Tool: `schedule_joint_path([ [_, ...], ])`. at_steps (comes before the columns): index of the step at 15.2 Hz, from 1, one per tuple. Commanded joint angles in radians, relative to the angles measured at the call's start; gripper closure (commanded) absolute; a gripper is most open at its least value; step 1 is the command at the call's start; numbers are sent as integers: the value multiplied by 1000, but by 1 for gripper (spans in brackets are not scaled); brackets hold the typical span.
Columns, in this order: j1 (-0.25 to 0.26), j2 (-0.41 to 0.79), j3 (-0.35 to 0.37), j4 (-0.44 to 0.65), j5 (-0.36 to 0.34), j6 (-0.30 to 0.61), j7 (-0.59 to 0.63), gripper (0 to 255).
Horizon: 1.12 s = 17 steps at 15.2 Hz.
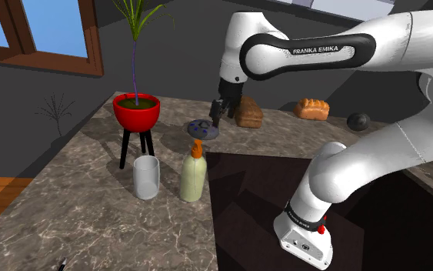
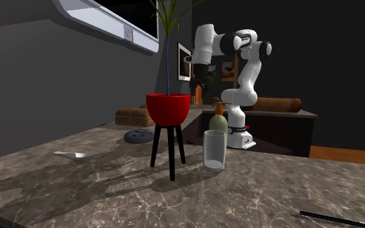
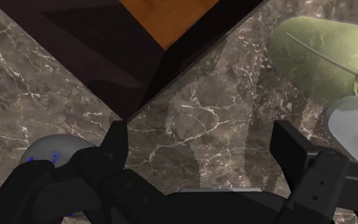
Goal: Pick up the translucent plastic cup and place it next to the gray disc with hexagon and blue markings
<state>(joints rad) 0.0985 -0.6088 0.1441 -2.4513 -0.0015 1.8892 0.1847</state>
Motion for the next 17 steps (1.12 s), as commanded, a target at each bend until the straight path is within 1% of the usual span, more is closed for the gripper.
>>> schedule_joint_path([
  [1, 10, 53, 33, 7, 14, 45, 42, 0],
  [5, 28, 166, 102, 48, 29, 114, 127, 0],
  [9, 40, 291, 167, 109, 24, 175, 217, 0],
  [13, 50, 427, 227, 189, -7, 224, 313, 0],
  [17, 68, 572, 274, 289, -63, 257, 416, 0],
])
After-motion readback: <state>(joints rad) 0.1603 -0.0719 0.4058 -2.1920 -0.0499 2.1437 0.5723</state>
